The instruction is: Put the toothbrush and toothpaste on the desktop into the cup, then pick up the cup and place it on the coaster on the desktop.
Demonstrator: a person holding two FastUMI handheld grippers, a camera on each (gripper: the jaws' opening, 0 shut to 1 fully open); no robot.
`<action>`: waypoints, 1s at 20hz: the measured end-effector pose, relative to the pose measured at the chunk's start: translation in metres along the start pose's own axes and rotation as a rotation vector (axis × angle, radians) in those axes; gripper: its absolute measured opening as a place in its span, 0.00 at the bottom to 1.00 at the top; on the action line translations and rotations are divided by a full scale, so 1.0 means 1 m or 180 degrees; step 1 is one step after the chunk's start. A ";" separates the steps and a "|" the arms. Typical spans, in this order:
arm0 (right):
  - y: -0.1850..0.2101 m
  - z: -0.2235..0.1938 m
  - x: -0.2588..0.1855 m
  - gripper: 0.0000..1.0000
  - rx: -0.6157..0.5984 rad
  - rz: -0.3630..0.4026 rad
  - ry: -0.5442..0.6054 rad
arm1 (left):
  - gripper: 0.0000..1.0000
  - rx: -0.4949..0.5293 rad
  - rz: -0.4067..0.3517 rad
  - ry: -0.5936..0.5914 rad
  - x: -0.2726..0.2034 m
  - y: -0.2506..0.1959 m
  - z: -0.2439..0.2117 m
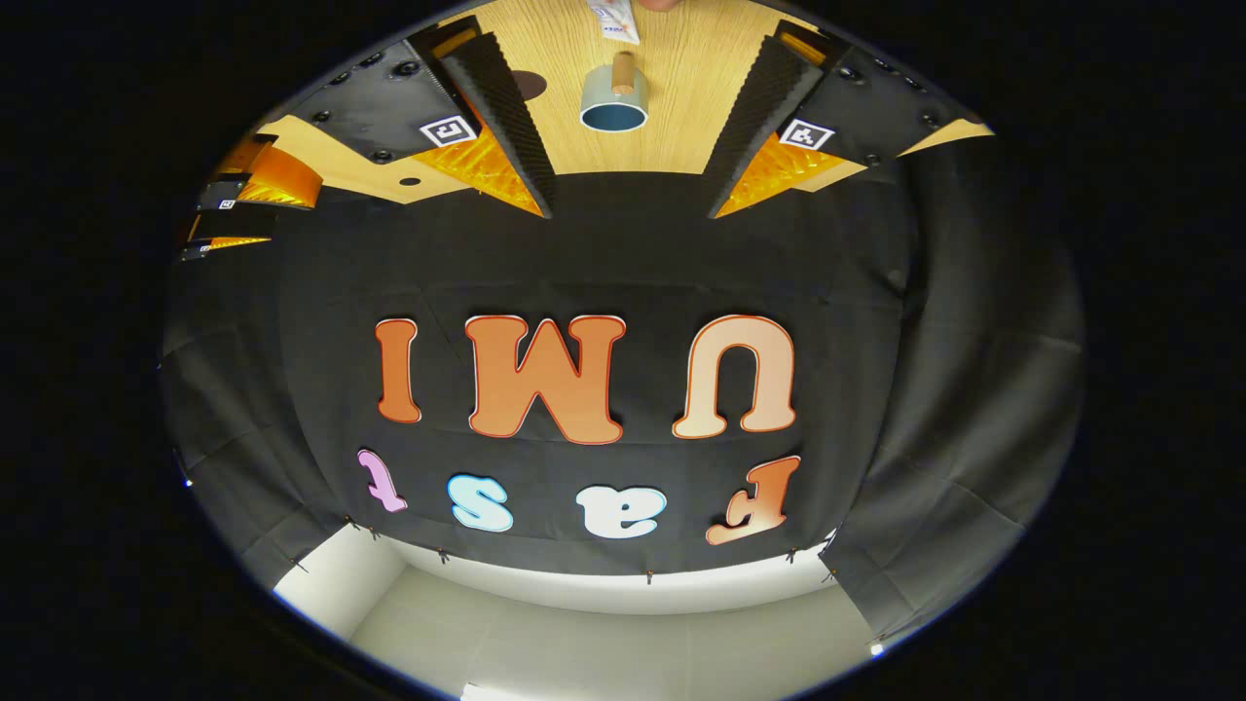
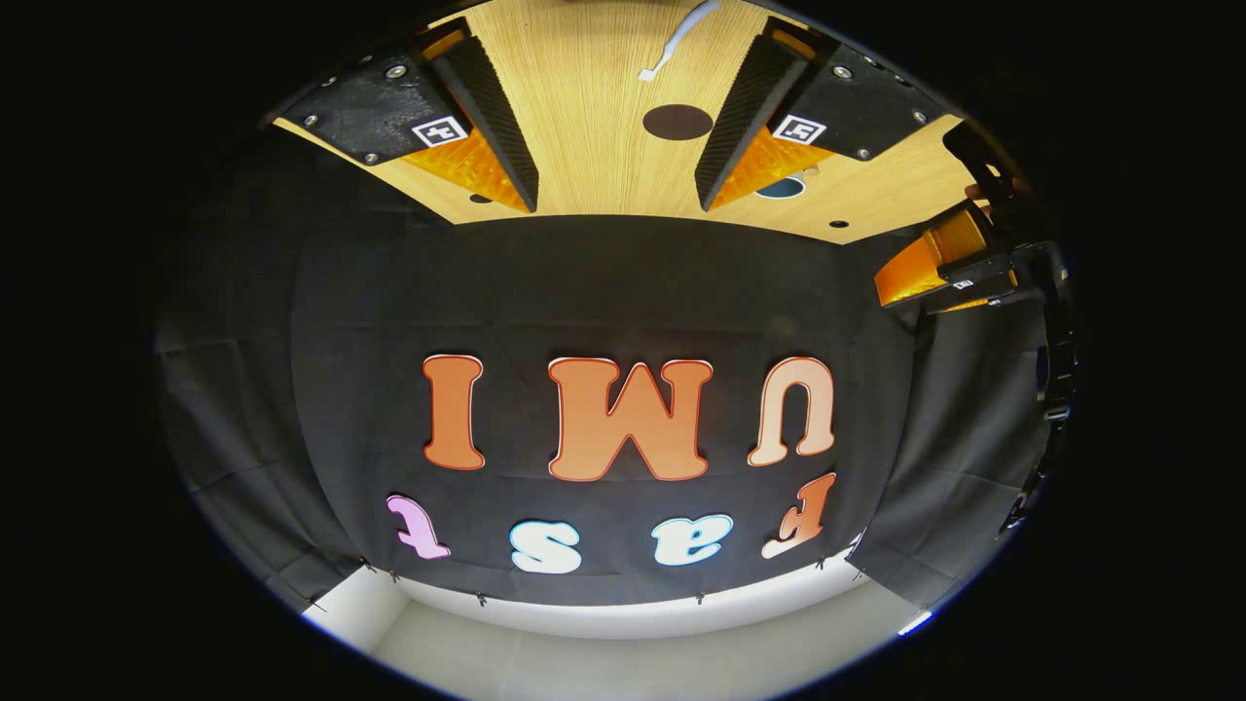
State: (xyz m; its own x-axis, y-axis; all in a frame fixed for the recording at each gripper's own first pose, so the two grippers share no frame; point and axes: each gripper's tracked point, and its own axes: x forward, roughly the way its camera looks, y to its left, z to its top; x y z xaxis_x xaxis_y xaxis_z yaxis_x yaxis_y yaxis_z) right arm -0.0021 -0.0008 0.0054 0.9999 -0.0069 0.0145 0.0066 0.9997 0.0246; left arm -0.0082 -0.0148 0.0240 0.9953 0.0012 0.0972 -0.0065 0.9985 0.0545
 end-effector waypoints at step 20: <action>0.009 -0.039 0.010 0.98 0.0392 0.0232 0.0693 | 0.94 0.0259 -0.0347 0.0832 0.022 -0.024 -0.042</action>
State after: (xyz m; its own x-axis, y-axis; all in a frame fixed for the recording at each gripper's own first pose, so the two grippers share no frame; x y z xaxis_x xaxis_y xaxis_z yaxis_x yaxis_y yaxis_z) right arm 0.0089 0.0092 -0.0334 0.9773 0.0837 -0.1944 -0.0541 0.9867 0.1532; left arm 0.0183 -0.0368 -0.0166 0.9817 -0.0812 -0.1722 0.1045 0.9858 0.1311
